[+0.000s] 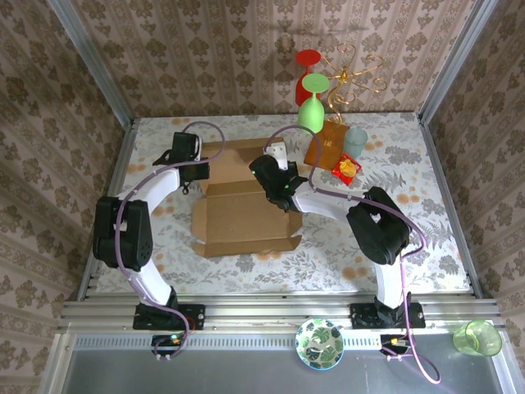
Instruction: Fold the paper box
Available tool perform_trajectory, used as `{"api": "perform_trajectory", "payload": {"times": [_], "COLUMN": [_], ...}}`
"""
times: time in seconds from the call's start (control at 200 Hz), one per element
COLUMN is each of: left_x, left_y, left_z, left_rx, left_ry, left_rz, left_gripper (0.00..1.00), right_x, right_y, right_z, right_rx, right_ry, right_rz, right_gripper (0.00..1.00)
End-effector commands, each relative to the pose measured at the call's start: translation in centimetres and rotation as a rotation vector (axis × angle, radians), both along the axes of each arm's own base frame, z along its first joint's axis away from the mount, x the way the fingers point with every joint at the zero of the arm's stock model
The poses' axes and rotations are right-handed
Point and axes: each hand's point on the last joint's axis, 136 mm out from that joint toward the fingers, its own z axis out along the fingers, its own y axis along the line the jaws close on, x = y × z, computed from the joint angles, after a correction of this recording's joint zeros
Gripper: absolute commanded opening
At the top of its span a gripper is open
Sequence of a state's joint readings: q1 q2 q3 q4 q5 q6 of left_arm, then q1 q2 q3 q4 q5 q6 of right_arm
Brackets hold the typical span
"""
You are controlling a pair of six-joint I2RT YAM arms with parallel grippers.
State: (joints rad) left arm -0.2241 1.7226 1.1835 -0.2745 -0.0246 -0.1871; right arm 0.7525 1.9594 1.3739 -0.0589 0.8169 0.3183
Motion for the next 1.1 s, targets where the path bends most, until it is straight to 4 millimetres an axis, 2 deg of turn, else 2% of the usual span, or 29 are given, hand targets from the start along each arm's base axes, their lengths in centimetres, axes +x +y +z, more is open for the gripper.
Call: {"api": "perform_trajectory", "payload": {"times": [0.0, 0.235, 0.48, 0.725, 0.945, 1.035, 1.095], "left_x": [-0.5, -0.3, -0.3, -0.3, 0.6, 1.2, 1.6], "left_y": [-0.6, -1.2, -1.5, -1.2, -0.6, -0.5, -0.4], "left_z": [-0.9, -1.9, -2.0, -1.8, -2.2, -3.1, -3.6], "left_rx": [-0.037, -0.054, -0.056, -0.054, -0.069, -0.066, -0.056], "left_ry": [0.070, 0.125, 0.147, 0.148, 0.130, 0.146, 0.154], "left_rz": [-0.045, -0.081, -0.079, -0.091, -0.110, -0.117, -0.114], "left_gripper": [0.14, 0.19, 0.45, 0.57, 0.57, 0.52, 0.45], "right_x": [0.3, 0.9, 1.6, 2.1, 2.6, 2.7, 2.8], "right_y": [0.3, 0.3, -0.7, -1.0, -0.9, -0.9, -0.9], "right_z": [-0.6, -1.5, -3.1, -3.9, -4.2, -4.5, -4.5], "right_rx": [0.008, 0.031, 0.044, 0.048, 0.058, 0.063, 0.066], "right_ry": [0.030, 0.085, 0.173, 0.213, 0.239, 0.251, 0.259], "right_rz": [-0.001, 0.006, -0.008, 0.000, 0.017, 0.019, 0.022], "right_gripper": [0.00, 0.00, 0.00, 0.00, 0.00, 0.00, 0.00]}}
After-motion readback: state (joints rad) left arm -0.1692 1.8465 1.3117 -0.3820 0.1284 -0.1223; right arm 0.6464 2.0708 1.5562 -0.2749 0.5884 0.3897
